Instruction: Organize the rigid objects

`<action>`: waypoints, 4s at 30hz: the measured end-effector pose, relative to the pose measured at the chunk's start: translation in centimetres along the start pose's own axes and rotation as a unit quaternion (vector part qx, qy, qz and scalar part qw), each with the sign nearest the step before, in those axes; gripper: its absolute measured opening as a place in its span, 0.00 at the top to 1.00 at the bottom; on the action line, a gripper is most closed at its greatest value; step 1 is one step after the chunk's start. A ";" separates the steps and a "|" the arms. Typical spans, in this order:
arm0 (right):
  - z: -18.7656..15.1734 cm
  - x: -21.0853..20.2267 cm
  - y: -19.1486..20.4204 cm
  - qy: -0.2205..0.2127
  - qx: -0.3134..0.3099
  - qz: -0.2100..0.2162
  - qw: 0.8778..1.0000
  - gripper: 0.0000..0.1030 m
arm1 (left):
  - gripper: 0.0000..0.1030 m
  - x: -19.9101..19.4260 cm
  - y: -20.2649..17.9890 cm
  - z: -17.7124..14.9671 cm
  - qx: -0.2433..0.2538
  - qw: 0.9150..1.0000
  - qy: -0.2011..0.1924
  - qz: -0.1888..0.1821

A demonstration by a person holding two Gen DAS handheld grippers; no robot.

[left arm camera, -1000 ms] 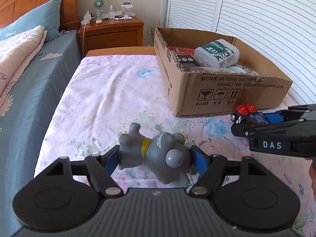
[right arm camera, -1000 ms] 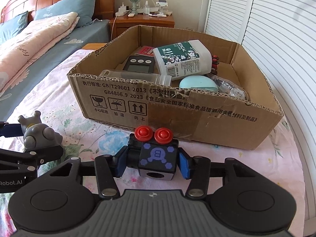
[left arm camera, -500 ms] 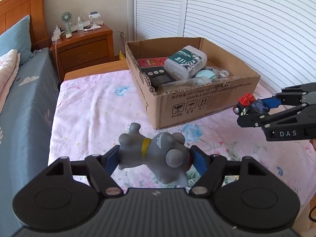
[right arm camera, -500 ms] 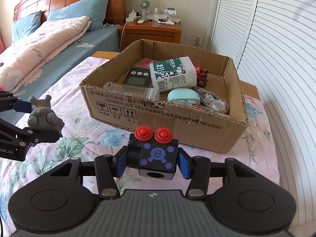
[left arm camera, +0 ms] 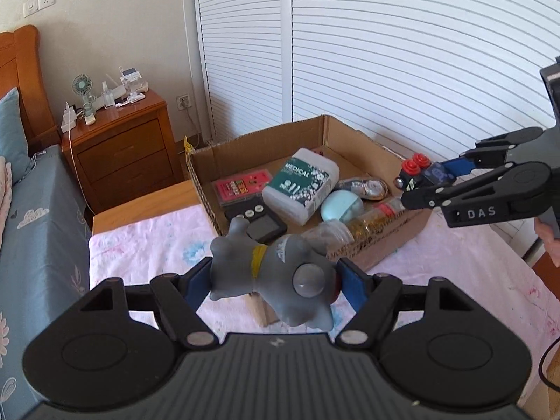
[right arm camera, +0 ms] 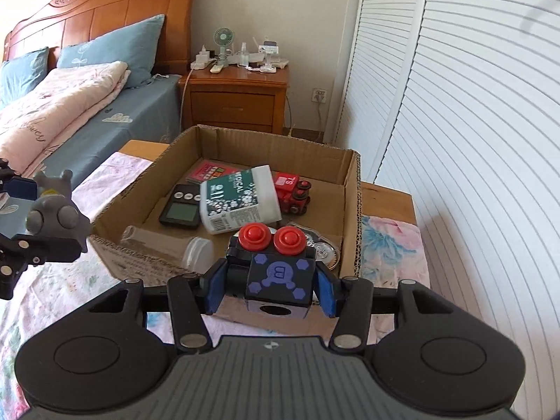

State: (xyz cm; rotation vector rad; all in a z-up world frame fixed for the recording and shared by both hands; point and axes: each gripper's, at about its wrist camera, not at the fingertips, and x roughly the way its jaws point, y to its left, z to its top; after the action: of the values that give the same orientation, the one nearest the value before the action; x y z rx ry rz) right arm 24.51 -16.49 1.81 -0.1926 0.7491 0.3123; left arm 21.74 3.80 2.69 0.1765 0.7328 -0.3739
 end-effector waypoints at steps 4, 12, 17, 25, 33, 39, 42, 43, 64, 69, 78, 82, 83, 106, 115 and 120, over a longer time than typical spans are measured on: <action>1.0 2.6 -1.2 0.004 0.015 -0.024 1.000 0.37 | 0.28 2.0 0.9 2.1 -0.012 1.000 -0.001 -0.003; 0.5 1.6 -1.4 -0.021 0.048 -0.015 0.998 0.01 | 0.27 5.7 1.4 4.4 -0.009 1.000 0.014 0.004; 0.1 0.5 -0.3 -0.018 0.038 -0.018 0.999 0.00 | 0.10 6.6 1.4 4.8 -0.014 0.999 -0.002 0.037; -0.2 -1.3 1.5 0.001 0.042 -0.041 0.998 0.00 | 0.07 2.4 0.3 3.6 -0.030 0.997 -0.020 0.063; -2.0 -3.5 1.8 0.025 0.107 -0.098 0.989 0.00 | 0.05 -2.0 -2.6 0.3 -0.073 0.993 -0.004 0.093; -3.6 -5.2 2.5 0.033 0.117 -0.100 0.988 0.00 | 0.05 -3.2 -3.2 -1.7 -0.118 0.986 0.018 0.116; -4.3 -5.8 2.8 0.034 0.118 -0.097 0.988 0.00 | 0.05 -3.5 -3.8 -1.9 -0.115 0.984 0.023 0.131; -4.4 -5.9 2.8 0.034 0.117 -0.095 0.988 0.00 | 0.05 -3.6 -4.0 -2.0 -0.113 0.985 0.024 0.129; -4.4 -7.8 3.4 0.016 0.120 -0.092 0.988 0.00 | 0.05 -4.7 -5.2 -2.3 -0.105 0.984 0.019 0.144; -4.5 -7.7 3.3 0.015 0.124 -0.088 0.988 0.00 | 0.05 -4.8 -5.2 -2.2 -0.104 0.984 0.017 0.146; -4.6 -7.8 3.2 0.013 0.125 -0.087 0.988 0.00 | 0.05 -4.8 -5.2 -2.2 -0.105 0.984 0.016 0.145; -4.6 -7.8 3.2 0.014 0.124 -0.088 0.988 0.00 | 0.05 -4.7 -5.2 -2.2 -0.106 0.984 0.018 0.145; -4.6 -7.8 3.3 0.014 0.124 -0.088 0.988 0.00 | 0.05 -4.7 -5.2 -2.2 -0.106 0.984 0.018 0.145; -4.6 -7.9 3.3 0.012 0.123 -0.087 0.988 0.00 | 0.05 -4.8 -5.1 -2.3 -0.107 0.983 0.020 0.145; -4.6 -7.9 3.4 0.012 0.123 -0.087 0.988 0.00 | 0.05 -4.9 -5.1 -2.3 -0.107 0.983 0.019 0.146; -4.6 -8.0 3.4 0.012 0.123 -0.087 0.989 0.00 | 0.05 -5.1 -5.1 -2.3 -0.107 0.983 0.019 0.147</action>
State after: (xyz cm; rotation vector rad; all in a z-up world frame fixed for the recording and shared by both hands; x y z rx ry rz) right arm 14.88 -16.28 3.89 -0.0278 0.7813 0.0500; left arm 14.82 1.14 4.33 0.0867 0.7669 -0.0091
